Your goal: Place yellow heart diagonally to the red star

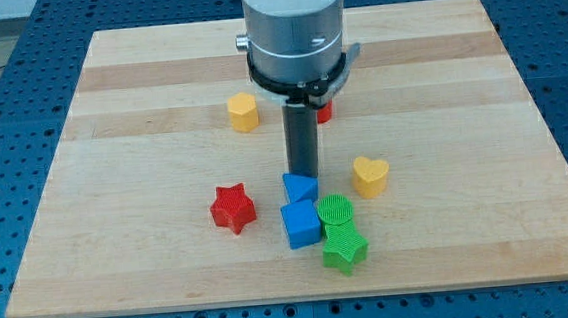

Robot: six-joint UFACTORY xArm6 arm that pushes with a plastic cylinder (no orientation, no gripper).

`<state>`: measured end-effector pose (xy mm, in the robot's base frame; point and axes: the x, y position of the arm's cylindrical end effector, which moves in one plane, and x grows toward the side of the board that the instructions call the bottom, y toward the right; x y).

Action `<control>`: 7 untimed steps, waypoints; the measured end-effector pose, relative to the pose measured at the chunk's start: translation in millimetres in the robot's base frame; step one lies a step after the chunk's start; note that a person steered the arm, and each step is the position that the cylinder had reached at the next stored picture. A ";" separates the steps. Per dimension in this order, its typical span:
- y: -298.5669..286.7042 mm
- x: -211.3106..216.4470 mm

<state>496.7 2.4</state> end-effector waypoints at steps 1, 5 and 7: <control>0.0 3.1; 36.4 -12.3; 145.0 -39.1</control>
<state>457.7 147.3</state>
